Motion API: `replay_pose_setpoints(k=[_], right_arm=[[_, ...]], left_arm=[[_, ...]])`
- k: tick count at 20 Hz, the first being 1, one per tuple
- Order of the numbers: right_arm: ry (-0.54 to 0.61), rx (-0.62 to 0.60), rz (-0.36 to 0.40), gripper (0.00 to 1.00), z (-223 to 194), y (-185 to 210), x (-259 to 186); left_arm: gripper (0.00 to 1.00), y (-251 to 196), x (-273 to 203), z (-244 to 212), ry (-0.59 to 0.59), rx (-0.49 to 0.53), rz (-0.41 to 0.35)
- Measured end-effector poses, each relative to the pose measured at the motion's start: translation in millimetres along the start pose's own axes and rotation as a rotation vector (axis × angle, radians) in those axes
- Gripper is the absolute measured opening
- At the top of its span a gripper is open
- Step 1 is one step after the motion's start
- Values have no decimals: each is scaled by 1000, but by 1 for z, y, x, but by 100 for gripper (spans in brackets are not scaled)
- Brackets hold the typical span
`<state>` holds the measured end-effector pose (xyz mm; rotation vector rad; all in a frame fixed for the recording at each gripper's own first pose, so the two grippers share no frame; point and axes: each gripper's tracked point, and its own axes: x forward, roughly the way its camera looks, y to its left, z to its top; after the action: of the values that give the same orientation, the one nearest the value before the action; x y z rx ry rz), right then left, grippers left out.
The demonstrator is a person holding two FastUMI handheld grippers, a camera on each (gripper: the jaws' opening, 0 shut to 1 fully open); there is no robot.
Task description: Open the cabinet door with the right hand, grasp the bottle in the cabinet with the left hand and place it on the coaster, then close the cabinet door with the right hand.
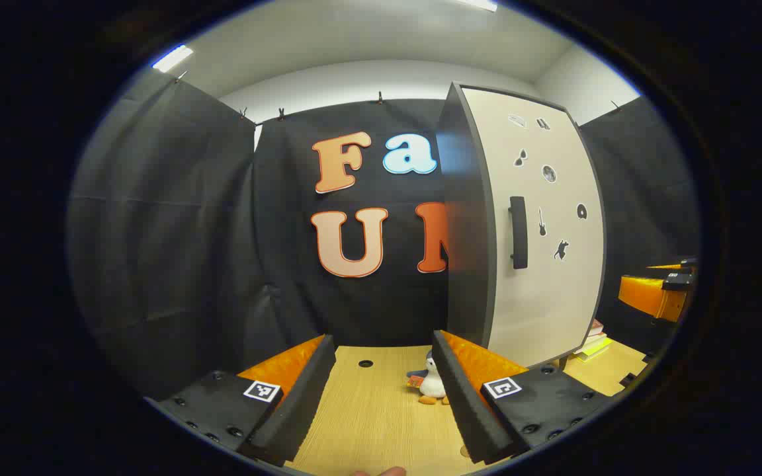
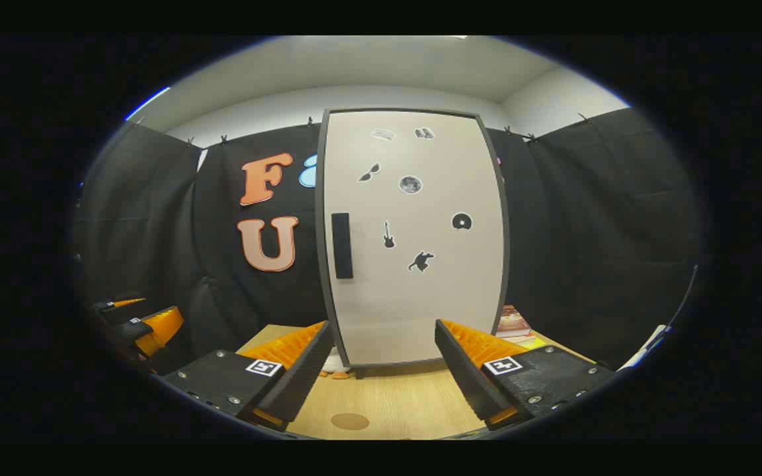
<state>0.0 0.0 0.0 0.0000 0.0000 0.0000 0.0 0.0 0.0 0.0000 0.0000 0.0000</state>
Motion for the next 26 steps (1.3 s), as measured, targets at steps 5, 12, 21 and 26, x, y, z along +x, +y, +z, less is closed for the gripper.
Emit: replay_pose_setpoints(k=[5,12,21,26], right_arm=[[-1,-1,-4,95,0,-2,3],[-4,-8,-2,95,3,2,13],[-31,-11,30,95,24,25,67],[-65,-24,73,95,52,51,113]], left_arm=[[95,3,4,-4,4,4,11],[96,7,10,-12,21,-9,10],[96,17,15,-32,63,-26,2],[95,35,20,-47,89,-32,25]])
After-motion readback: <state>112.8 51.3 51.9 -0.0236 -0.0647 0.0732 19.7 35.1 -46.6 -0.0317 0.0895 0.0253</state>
